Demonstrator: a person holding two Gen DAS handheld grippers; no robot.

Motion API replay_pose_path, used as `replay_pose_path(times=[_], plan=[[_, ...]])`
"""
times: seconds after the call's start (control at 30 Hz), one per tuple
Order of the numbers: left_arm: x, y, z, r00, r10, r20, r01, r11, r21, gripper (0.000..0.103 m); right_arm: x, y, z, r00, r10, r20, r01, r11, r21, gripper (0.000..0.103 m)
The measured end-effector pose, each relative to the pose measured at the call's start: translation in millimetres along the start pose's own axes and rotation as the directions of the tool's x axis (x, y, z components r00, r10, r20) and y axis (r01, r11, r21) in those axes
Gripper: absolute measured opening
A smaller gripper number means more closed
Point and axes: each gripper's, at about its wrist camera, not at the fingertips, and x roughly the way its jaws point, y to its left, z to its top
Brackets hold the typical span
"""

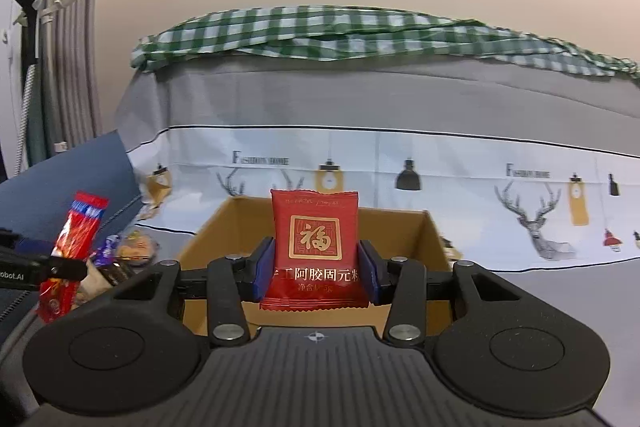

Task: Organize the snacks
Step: 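Carry both red packets over the cardboard box with both grippers, then open both grippers to drop the red packets into the box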

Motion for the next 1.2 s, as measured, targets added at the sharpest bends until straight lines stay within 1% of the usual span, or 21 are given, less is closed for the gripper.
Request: replay_pose_path(times=[0.07,0.17,0.23,0.3,0.33,0.37,0.4,0.43,0.47,0.53,0.57,0.63,0.7,0.83,0.97,1.1,1.13,1.2], plan=[[6.0,-18.3,13.0,0.999,-0.039,0.027,0.038,0.999,0.026,0.049,-1.6,-6.9,-0.7,1.0,-0.021,0.002,0.021,1.0,-0.004,0.046],[20.2,-42.3,34.0,0.996,-0.077,0.055,0.073,0.995,0.062,0.049,-3.2,-17.2,-2.3,0.999,-0.051,-0.003,0.051,0.999,0.006,0.046],[31.0,-52.5,42.0,0.991,-0.116,0.072,0.112,0.992,0.061,0.049,-4.4,-24.6,-3.8,0.997,-0.071,-0.012,0.072,0.997,0.025,0.046],[39.2,-56.0,37.0,0.983,-0.157,0.098,0.152,0.986,0.064,0.049,-5.0,-30.4,-5.6,0.996,-0.09,-0.018,0.09,0.995,0.043,0.046],[43.3,-55.6,28.7,0.976,-0.187,0.109,0.179,0.981,0.077,0.049,-5.6,-32.3,-7.1,0.995,-0.101,-0.021,0.102,0.994,0.046,0.046],[49.0,-54.6,20.0,0.972,-0.215,0.094,0.206,0.974,0.09,0.049,-5.6,-33.8,-8.3,0.993,-0.111,-0.024,0.113,0.992,0.048,0.046],[57.5,-55.1,15.3,0.976,-0.215,0.04,0.21,0.972,0.101,0.049,-5.2,-34.7,-9.1,0.992,-0.12,-0.029,0.121,0.991,0.051,0.046],[64.7,-55.7,13.8,0.981,-0.194,0.002,0.193,0.976,0.097,0.049,-4.5,-35.8,-9.9,0.992,-0.126,-0.032,0.128,0.99,0.053,0.046],[69.5,-54.1,13.9,0.98,-0.2,-0.005,0.2,0.977,0.076,0.049,-3.6,-36.5,-10.6,0.991,-0.13,-0.035,0.131,0.99,0.053,0.046],[78.2,-50.5,15.0,0.97,-0.243,-0.028,0.243,0.97,0.018,0.049,-1.8,-36.6,-12.4,0.99,-0.134,-0.042,0.136,0.99,0.046,0.046],[81.0,-49.9,14.1,0.969,-0.243,-0.032,0.244,0.97,0.009,0.049,-0.7,-36.2,-12.9,0.989,-0.139,-0.044,0.141,0.989,0.04,0.046],[85.0,-52.8,13.8,0.976,-0.217,-0.031,0.218,0.976,0.03,0.049,1.9,-35.9,-12.0,0.988,-0.149,-0.044,0.15,0.988,0.037,0.046],[86.7,-57.1,18.5,0.978,-0.208,-0.018,0.209,0.977,0.033,0.049,7.3,-36.1,-11.3,0.986,-0.159,-0.052,0.162,0.986,0.046,0.046],[78.5,-49.3,22.3,0.974,-0.228,0.002,0.228,0.974,0.001,0.049,17.2,-32.2,-12.0,0.982,-0.171,-0.076,0.175,0.983,0.053,0.046],[74.7,-52.5,23.4,0.972,-0.237,0.014,0.236,0.972,0.017,0.049,21.3,-27.0,-12.2,0.982,-0.174,-0.076,0.178,0.983,0.042,0.046],[70.0,-56.0,23.4,0.965,-0.26,0.031,0.259,0.966,0.023,0.049,22.9,-25.7,-12.1,0.981,-0.178,-0.078,0.182,0.982,0.049,0.046],[69.0,-56.4,23.7,0.963,-0.266,0.035,0.265,0.964,0.024,0.049,22.9,-25.4,-11.9,0.981,-0.179,-0.077,0.183,0.982,0.049,0.046],[68.1,-56.8,24.0,0.96,-0.276,0.045,0.275,0.961,0.019,0.057,23.0,-24.5,-11.6,0.98,-0.181,-0.078,0.185,0.981,0.051,0.047]])
